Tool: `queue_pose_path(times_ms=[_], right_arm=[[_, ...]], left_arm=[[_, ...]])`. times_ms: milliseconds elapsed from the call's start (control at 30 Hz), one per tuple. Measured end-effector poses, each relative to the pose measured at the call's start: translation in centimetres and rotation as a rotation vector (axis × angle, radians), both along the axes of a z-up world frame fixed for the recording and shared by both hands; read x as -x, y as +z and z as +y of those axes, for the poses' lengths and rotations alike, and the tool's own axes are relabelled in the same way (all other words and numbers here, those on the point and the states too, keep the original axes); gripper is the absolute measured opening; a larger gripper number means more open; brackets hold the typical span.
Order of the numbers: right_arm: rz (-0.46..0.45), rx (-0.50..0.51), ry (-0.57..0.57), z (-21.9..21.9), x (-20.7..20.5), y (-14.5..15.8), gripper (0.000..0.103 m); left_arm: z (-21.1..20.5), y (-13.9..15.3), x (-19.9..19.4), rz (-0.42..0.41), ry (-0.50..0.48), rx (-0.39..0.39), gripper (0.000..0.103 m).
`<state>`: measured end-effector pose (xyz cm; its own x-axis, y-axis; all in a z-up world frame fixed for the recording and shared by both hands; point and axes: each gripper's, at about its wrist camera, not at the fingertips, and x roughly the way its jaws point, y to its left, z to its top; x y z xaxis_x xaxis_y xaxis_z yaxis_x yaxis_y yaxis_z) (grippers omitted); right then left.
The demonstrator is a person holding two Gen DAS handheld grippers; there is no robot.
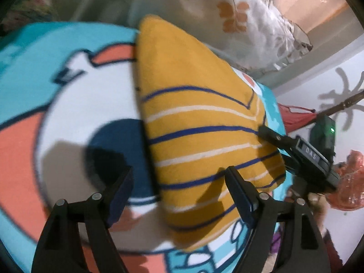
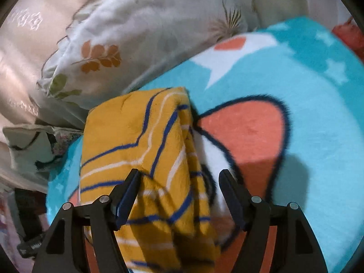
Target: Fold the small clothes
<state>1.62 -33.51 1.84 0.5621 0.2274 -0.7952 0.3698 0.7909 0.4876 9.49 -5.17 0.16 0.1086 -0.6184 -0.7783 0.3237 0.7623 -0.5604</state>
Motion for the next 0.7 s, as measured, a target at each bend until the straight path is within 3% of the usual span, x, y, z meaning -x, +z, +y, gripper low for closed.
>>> queue_pose_path(times_ms=[133, 167, 200, 233, 267, 333, 400, 533, 633, 700], right_arm=[[-0.01, -0.147, 0.014, -0.6, -1.7, -2.3, 0.09], [-0.035, -0.153, -0.002, -0.7, -1.8, -2.3, 0.09], [-0.031, -0.172, -0.007, -0.6, -1.8, -2.5, 0.085], [-0.034, -0.236, 0.0, -0.6, -2.1, -2.8, 0.054], [-0.018, -0.344, 0.0, -0.6, -2.3, -3.3, 0.053], [-0.047, -0.389, -0.001, -0.4, -2.1, -2.6, 0.043], [-0.092, -0.436, 0.05, 0.5, -1.5, -1.2, 0.041], [-0.137, -0.404, 0.143, 2.6, 0.0, 0.6, 0.041], [-0.054, -0.247, 0.161, 3.8, 0.1, -1.0, 0.044], [0.001, -0.206, 0.134, 3.7, 0.0, -2.2, 0.05]], left_arm=[[-1.9, -1.0, -0.6, 0.038, 0.002, 0.019, 0.08], [-2.2, -0.9, -0.6, 0.052, -0.005, 0.017, 0.064], [-2.3, -0.8, -0.9, 0.06, 0.003, 0.006, 0.052], [-2.2, -0.3, -0.9, 0.057, 0.01, 0.006, 0.044], [-2.1, 0.3, -0.9, 0.048, 0.011, 0.004, 0.038], [-1.3, 2.3, -0.4, 0.025, 0.026, -0.002, 0.036], [-0.3, 4.2, 0.4, -0.005, 0.037, -0.018, 0.036], [1.7, 4.9, 2.2, -0.013, 0.079, -0.073, 0.042], [1.7, 2.2, 2.6, 0.005, 0.088, -0.221, 0.046], [2.1, 2.2, 3.0, 0.021, 0.1, -0.19, 0.049]])
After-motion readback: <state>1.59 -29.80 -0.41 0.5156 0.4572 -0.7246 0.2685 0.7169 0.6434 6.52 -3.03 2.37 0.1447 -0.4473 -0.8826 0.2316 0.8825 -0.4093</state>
